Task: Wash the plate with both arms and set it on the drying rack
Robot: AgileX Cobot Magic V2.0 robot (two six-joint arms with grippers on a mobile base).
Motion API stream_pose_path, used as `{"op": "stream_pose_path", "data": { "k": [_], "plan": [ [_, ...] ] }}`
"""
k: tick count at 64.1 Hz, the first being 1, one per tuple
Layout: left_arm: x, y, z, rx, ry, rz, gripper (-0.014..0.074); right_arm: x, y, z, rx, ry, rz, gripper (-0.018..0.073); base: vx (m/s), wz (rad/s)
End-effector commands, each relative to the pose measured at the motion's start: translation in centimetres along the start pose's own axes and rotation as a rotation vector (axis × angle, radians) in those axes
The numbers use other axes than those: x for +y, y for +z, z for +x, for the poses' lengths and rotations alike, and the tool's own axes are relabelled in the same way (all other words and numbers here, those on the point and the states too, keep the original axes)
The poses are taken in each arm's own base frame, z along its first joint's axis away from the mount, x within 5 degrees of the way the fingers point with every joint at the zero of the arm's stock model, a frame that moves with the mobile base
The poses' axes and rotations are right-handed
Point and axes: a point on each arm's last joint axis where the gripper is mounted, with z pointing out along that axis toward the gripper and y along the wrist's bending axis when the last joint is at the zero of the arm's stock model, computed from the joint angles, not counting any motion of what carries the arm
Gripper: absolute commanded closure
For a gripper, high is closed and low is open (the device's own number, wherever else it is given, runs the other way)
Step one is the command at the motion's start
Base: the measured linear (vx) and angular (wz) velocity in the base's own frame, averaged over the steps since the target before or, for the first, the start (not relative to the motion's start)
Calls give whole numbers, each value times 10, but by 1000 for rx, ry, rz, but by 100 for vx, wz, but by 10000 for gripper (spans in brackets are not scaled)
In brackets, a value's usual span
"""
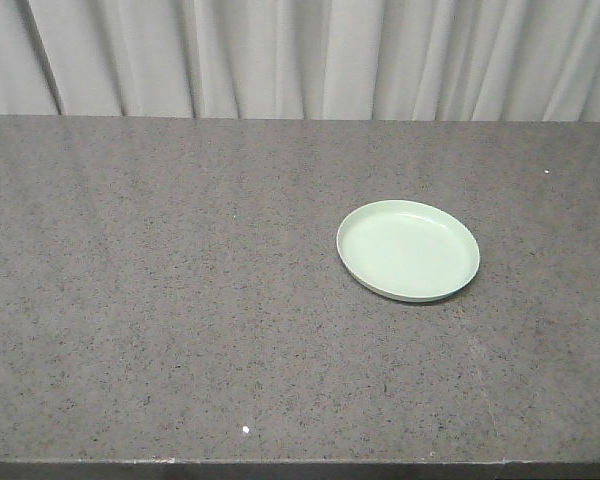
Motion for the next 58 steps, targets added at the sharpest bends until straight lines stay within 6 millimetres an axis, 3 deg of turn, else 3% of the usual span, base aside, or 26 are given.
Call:
{"op": "stream_pose_path", "data": {
  "k": [1,58],
  "plan": [
    [-1,0,2,-56,-13,10,594,0,-1,-6,-78,-11,-1,563,0,0],
    [-1,0,2,-56,-13,10,594,0,-1,-6,-78,-11,-1,563,0,0]
  ]
}}
